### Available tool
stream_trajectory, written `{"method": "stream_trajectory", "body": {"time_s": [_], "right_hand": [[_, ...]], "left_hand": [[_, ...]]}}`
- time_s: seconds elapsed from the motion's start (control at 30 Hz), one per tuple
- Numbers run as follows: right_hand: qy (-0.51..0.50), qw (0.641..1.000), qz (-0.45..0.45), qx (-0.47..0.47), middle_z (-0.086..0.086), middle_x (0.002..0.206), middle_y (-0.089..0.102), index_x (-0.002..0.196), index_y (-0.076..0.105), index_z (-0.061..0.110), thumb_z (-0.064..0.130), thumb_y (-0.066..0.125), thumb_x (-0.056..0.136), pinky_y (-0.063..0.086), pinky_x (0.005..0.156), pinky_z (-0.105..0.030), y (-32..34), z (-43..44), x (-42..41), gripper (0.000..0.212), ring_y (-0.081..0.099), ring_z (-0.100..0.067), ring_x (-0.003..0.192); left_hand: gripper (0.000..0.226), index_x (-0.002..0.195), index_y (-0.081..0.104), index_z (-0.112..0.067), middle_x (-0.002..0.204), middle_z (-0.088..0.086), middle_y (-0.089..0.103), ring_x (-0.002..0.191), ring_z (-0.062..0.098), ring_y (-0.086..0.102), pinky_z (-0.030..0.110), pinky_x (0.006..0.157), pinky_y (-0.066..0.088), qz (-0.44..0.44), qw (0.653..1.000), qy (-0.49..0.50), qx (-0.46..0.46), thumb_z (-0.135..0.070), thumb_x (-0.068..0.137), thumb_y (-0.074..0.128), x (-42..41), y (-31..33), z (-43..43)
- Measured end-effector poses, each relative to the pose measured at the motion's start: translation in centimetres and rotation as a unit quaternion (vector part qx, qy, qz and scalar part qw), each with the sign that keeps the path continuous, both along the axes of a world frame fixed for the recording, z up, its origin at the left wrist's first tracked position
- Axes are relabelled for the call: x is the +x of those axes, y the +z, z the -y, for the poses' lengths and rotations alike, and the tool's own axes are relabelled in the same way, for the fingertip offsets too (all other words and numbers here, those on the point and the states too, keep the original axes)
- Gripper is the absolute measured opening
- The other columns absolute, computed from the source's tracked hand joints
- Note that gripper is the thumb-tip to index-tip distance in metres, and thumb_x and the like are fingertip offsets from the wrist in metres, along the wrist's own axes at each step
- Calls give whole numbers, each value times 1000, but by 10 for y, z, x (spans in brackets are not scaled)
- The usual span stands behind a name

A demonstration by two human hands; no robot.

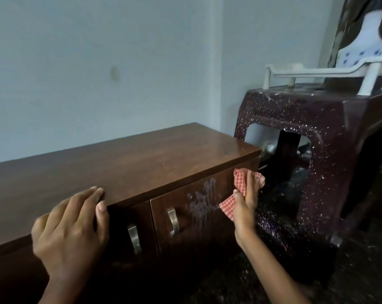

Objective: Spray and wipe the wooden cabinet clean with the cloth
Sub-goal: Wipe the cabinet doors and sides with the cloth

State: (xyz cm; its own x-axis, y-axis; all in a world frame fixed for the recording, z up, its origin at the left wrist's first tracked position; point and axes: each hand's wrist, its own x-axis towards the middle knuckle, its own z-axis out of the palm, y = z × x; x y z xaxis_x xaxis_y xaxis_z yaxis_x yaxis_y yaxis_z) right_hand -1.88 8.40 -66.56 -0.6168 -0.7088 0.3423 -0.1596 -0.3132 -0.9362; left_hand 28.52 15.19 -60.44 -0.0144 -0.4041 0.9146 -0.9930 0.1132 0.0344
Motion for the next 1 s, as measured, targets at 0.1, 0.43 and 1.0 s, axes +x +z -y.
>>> {"method": "stream_trajectory", "body": {"time_s": [0.1,0.43,1.0], "right_hand": [[5,999,-24,28,8,158,0,143,18,42,50,44,75,4,119,-46,-5,-4,5,73,0,-15,145],[67,988,-132,48,22,141,-40,138,-21,27,88,1,68,-18,113,-34,-29,-38,90,96,-34,-9,135],[40,980,-193,18,11,147,-29,138,-16,48,80,-3,76,-17,113,-43,-16,-25,71,71,-31,-16,138]], "left_hand": [[32,111,69,-16,115,2,69,97,30,67,46,77,49,-9,1000,-11,-5,-24,99,40,0,-5,2],[35,114,67,-15,117,4,68,100,31,65,47,79,48,-20,1000,-17,5,-27,99,37,6,-9,5],[38,106,70,-13,108,4,71,93,31,66,48,78,47,-35,999,11,-15,-26,101,35,-9,-1,-3]]}}
